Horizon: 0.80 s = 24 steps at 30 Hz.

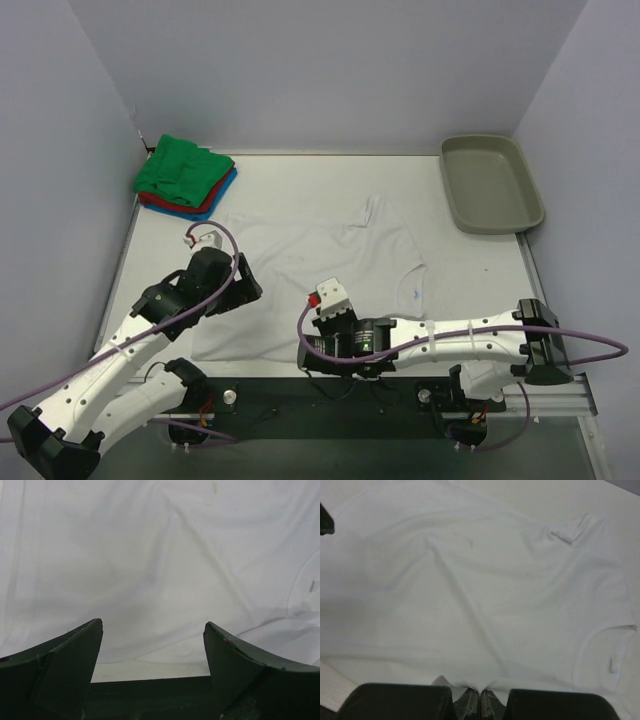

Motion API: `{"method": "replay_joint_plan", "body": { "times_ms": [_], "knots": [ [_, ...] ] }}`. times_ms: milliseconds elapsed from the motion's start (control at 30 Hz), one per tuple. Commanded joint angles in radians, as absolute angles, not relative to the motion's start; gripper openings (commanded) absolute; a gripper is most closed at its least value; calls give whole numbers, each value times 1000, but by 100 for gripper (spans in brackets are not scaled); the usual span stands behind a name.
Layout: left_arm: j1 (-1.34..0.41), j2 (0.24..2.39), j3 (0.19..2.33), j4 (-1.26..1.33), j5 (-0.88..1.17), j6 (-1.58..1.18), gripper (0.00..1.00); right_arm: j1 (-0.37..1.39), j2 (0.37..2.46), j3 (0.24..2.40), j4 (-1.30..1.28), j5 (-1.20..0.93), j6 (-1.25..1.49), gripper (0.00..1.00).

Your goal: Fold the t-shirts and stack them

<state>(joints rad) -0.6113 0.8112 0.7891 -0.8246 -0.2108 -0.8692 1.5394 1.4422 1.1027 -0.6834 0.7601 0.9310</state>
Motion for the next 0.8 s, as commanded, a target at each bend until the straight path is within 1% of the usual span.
{"method": "replay_joint_plan", "body": {
  "times_ms": [0, 233, 367, 467, 600, 667, 767],
  "knots": [
    [-603, 865, 861, -955, -253, -842, 89, 1465, 1355, 1031, -726, 796, 880, 0],
    [-600, 891, 841, -960, -239, -845, 87, 1339, 1187, 832, -736, 778, 956, 0],
    [-597, 936, 883, -1070, -233, -838, 86, 1273, 1111, 785, -736, 770, 947, 0],
    [-595, 960, 905, -1227, -253, -885, 83, 1236, 1080, 772, -736, 773, 940, 0],
    [-565, 899, 838, -1249, -233, -979, 82, 1216, 1039, 753, -726, 784, 928, 0],
    [-504, 848, 775, -1229, -175, -1012, 80, 1206, 1008, 741, -707, 781, 917, 0],
    [-448, 805, 681, -1198, -114, -1064, 76, 1184, 974, 719, -680, 762, 879, 0]
  ]
}}
